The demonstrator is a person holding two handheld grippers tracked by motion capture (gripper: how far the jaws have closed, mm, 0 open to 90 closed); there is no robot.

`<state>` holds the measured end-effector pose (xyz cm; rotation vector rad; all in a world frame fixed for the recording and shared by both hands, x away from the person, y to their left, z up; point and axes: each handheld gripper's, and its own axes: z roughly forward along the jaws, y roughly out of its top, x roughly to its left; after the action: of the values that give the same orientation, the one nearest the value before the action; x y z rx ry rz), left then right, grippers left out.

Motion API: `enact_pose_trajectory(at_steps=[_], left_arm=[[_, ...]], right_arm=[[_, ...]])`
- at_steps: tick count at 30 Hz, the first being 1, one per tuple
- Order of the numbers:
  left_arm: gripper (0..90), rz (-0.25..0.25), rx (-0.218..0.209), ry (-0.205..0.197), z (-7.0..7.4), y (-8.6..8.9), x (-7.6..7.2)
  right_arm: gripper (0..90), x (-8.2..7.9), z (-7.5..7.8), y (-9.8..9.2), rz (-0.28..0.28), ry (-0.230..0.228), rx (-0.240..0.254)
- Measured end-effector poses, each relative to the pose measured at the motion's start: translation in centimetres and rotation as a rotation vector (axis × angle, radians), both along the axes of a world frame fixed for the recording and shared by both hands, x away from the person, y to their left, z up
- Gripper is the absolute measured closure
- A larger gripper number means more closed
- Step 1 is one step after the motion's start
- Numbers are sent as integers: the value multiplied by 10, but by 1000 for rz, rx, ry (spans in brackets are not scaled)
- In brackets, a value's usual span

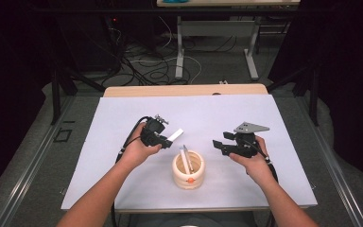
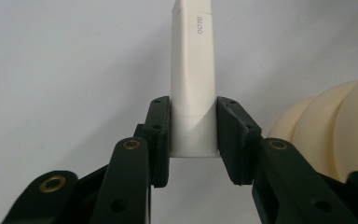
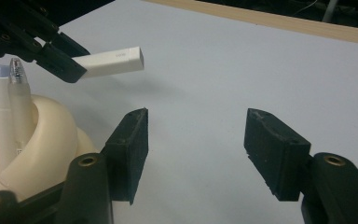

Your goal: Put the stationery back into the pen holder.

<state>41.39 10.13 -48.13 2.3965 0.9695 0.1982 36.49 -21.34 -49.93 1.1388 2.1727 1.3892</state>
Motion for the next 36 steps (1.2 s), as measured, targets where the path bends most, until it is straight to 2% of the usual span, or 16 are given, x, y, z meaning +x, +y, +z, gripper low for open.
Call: enact_pose_trajectory(at_steps=[3,6,10,12,14,19,21,23,27,30,33,36], left_arm=[[671,-12,24,-51,7,-2,-6],[672,-27,65,-119,13,-6,-13],[672,-67,111,-184,21,-11,-21],[671,-89,156,-219,25,-13,-25],[671,-115,211,-277,27,-16,-29],[671,-159,317,-362,31,-20,-38],[671,-173,342,-394,32,-21,-41],[671,-184,363,-428,33,-22,-44],[671,-202,395,-475,37,-23,-50],[671,-223,423,-505,40,-24,-54],[671,-239,431,-552,40,-26,-60],[671,-277,456,-586,42,-27,-66]], right_arm=[[401,0,0,0,0,-4,-4],[401,0,0,1,1,-7,-4],[401,0,1,0,2,-7,-3],[401,0,2,0,2,-8,-9],[401,0,2,0,5,-10,-11],[381,1,4,0,16,-19,-28],[372,1,5,1,13,-32,-25],[358,0,6,2,13,-26,-31],[329,0,9,5,29,-33,-50],[315,1,13,8,53,-50,-82],[312,3,18,11,90,-61,-127],[312,5,25,15,118,-65,-163]])
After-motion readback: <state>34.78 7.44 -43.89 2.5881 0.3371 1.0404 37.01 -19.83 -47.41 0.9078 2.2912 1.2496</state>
